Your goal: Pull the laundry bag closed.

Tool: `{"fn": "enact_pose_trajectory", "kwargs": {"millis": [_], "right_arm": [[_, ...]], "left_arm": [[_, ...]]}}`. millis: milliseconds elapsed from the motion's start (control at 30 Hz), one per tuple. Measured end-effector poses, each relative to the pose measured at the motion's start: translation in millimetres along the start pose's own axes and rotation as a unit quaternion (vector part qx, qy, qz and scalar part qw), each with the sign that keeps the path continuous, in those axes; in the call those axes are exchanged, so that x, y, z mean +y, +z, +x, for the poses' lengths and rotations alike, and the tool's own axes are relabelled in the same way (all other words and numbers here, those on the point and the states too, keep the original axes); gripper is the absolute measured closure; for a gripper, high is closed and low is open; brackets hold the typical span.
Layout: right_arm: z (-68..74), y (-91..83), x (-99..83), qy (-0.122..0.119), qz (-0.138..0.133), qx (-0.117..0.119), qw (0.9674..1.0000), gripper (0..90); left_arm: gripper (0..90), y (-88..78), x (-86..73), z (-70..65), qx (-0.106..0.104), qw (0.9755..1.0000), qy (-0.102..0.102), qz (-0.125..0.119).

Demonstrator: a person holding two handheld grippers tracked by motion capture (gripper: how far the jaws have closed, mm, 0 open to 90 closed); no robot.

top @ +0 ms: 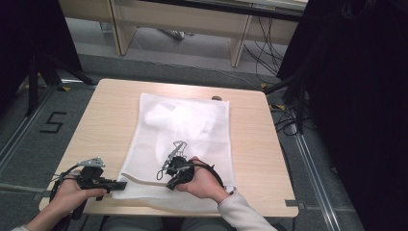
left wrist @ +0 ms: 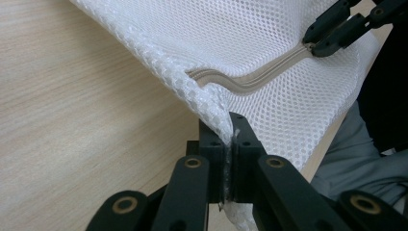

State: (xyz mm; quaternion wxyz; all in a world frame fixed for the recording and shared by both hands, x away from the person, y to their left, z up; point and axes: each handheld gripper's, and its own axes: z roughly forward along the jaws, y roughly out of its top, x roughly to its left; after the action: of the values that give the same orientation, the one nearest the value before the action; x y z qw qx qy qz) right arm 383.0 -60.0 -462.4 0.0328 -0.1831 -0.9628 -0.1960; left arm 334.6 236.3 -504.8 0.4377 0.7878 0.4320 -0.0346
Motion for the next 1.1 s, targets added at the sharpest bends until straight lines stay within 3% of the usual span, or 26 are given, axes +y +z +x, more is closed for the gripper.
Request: {"fn": "enact_pose_trajectory", "kwargs": {"millis": [733, 867, 1000, 1033, 1100], "right_arm": [[-4.1, -6.3, -9.1, 0.006, -0.006, -0.001, 1.0000, 82.3], [-4.5, -7.5, -10.4, 0.010, -0.005, -0.002, 0.9999, 82.3], [-4.4, -7.7, -11.1, 0.006, -0.010, 0.003, 0.9999, 82.3], [-3.7, -9.1, -11.6, 0.011, -0.008, 0.000, 0.9999, 82.3], [-3.8, -9.4, -11.9, 0.012, -0.006, 0.001, 0.9999, 82.3]], "left_arm": [[85.5, 1.1, -0.5, -0.1, -0.001, 1.0000, -0.007, -0.006], [85.5, -0.1, 0.3, 0.9, -0.006, 1.0000, -0.005, 0.006], [85.5, 0.9, -0.4, -0.1, 0.000, 1.0000, -0.006, -0.005], [85.5, -0.6, 0.4, 1.2, -0.006, 0.9999, -0.004, 0.007], [85.5, -0.2, 0.3, 0.5, -0.003, 1.0000, -0.006, 0.004]]}}
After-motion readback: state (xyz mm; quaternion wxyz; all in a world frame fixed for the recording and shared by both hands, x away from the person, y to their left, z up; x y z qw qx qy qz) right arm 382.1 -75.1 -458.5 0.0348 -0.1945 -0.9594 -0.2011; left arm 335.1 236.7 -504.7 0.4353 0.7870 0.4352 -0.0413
